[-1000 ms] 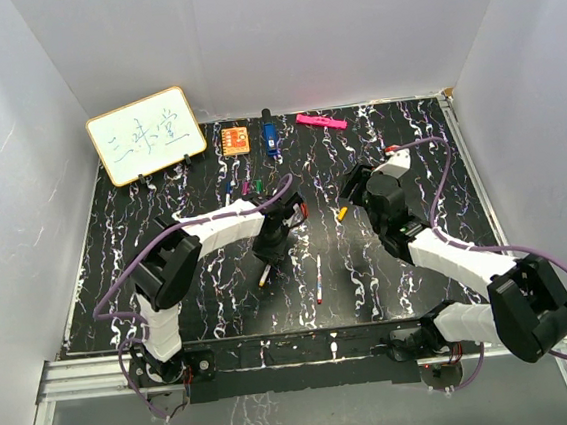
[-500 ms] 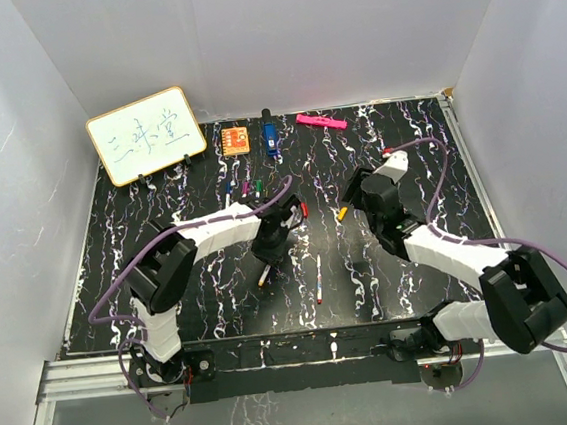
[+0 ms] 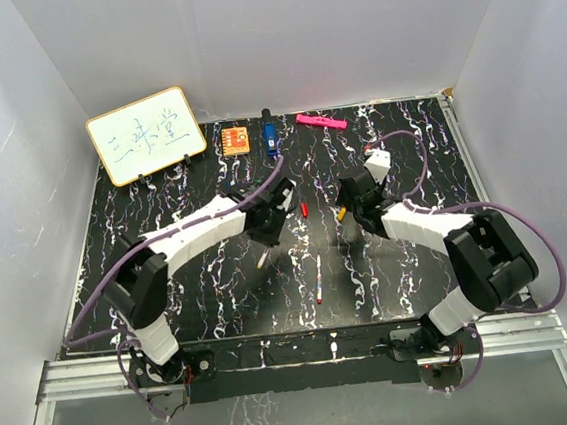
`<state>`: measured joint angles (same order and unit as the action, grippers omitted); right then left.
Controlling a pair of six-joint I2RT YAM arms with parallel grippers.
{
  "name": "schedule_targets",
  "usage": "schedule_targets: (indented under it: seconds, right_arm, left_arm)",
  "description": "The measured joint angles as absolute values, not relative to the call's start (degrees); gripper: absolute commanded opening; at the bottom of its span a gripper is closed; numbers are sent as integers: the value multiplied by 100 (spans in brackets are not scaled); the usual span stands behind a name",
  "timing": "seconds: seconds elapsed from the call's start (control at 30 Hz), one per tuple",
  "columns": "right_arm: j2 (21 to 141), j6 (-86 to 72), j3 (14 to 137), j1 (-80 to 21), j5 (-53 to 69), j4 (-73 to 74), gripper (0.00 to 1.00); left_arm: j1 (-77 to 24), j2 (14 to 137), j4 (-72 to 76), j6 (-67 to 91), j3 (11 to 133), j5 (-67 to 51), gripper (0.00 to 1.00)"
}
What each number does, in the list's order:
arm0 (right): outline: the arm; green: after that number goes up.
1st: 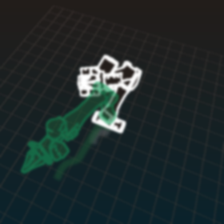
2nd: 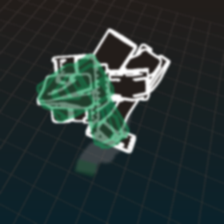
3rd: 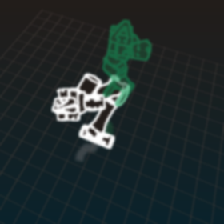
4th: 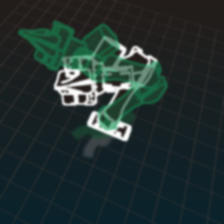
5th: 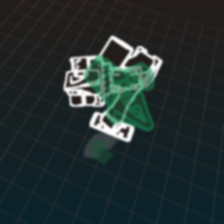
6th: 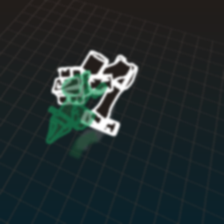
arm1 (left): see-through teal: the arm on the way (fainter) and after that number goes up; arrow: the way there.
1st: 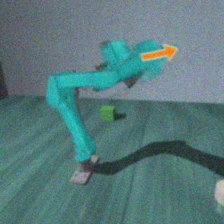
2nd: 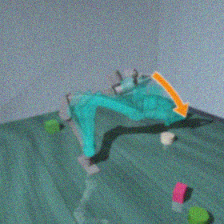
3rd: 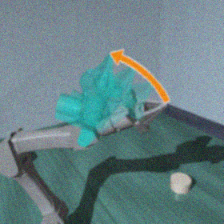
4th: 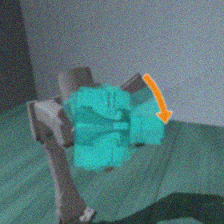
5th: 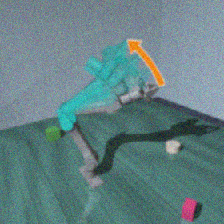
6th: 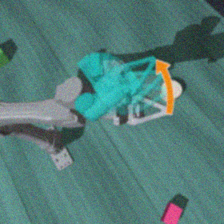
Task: Insert the pens into the pen caps
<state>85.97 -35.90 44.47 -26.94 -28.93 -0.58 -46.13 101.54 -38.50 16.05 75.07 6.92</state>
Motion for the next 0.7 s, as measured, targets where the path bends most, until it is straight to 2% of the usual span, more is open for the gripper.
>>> schedule_targets:
  seconds: [0.2, 0.33, 0.7]
  right_arm:
    - [9078, -3802, 4858, -2694, -2899, 499, 38]
    - [9336, -3916, 5050, -2694, -2882, 786, 37]
    - [9594, -4099, 5059, -2694, -2637, 1044, 37]
  left_arm:
    - [-4613, 9325, -3820, 1559, 7664, 694, 0]
    - [-4613, 8864, -3500, 1546, 7481, 773, 0]
    - [-4613, 7548, -2211, 1564, 6016, 1085, 0]
